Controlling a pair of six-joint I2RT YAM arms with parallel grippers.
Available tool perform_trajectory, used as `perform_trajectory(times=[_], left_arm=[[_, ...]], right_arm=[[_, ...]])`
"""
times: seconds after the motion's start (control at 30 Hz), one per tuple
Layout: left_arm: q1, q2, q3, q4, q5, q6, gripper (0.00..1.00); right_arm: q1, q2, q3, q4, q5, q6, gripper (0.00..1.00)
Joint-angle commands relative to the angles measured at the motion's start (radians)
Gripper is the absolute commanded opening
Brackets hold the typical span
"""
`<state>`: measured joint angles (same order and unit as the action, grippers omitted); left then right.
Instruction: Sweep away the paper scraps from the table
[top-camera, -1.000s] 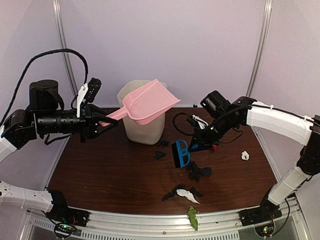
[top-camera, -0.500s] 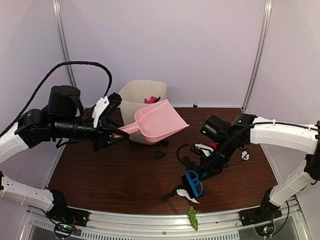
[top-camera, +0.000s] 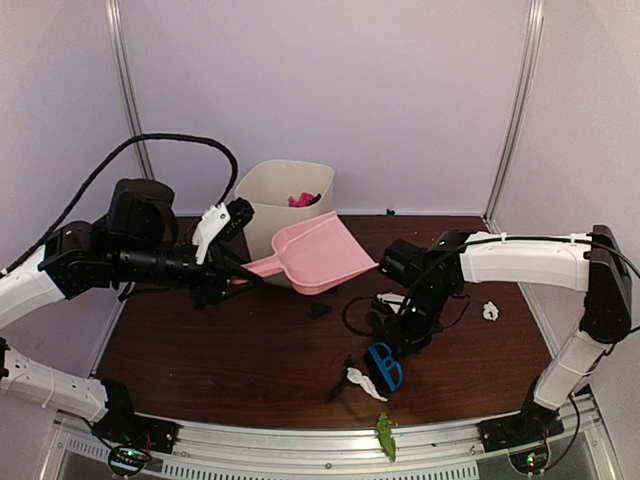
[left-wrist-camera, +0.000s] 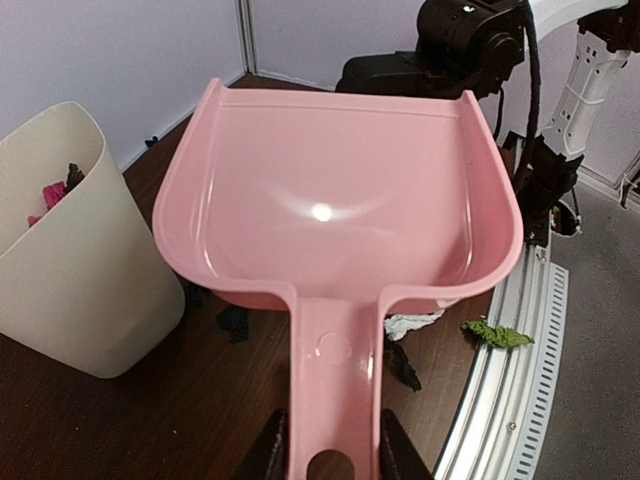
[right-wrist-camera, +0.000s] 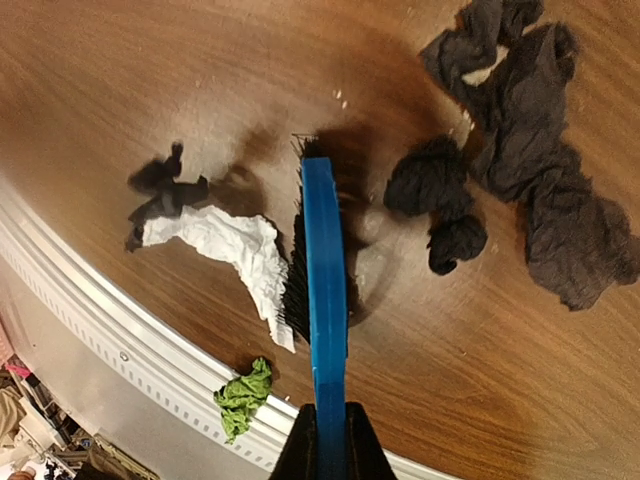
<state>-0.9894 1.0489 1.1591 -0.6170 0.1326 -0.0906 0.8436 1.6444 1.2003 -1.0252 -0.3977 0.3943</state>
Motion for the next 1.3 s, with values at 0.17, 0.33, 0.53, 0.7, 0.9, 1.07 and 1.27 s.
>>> perform_trajectory(times=[0.17, 0.33, 0.53, 0.7, 0.9, 1.07, 1.27], left_arm=[[-0.003, -0.019, -0.026, 0.002, -0.041, -0.023, 0.0], [-0.003, -0.017, -0.031, 0.002, -0.051, -0.011, 0.0], [-0.003, -0.024, -0.046, 0.003, -0.069, 0.004, 0.0], [-0.003, -0.018, -0.063, 0.014, -0.087, 0.013, 0.0], [-0.002, -0.029, -0.105, 0.081, -0.097, -0.007, 0.0], [-0.004, 0.004, -0.108, 0.097, -0.089, 0.009, 0.0], [-0.003, 0.023, -0.101, 0.117, -0.081, 0.004, 0.0]], right_arm=[[-0.142, 0.135, 0.161, 0.018, 0.117, -0.059, 0.0], [-0.193, 0.199, 0.326, -0.04, 0.129, -0.114, 0.0], [-0.191, 0.128, 0.348, -0.087, 0.041, -0.142, 0.0], [-0.176, -0.029, 0.244, -0.097, -0.047, -0.132, 0.0], [-0.073, -0.203, 0.071, -0.047, -0.152, -0.087, 0.0], [0.032, -0.287, -0.017, -0.029, -0.208, -0.086, 0.0], [0.102, -0.34, -0.111, 0.003, -0.281, -0.084, 0.0]])
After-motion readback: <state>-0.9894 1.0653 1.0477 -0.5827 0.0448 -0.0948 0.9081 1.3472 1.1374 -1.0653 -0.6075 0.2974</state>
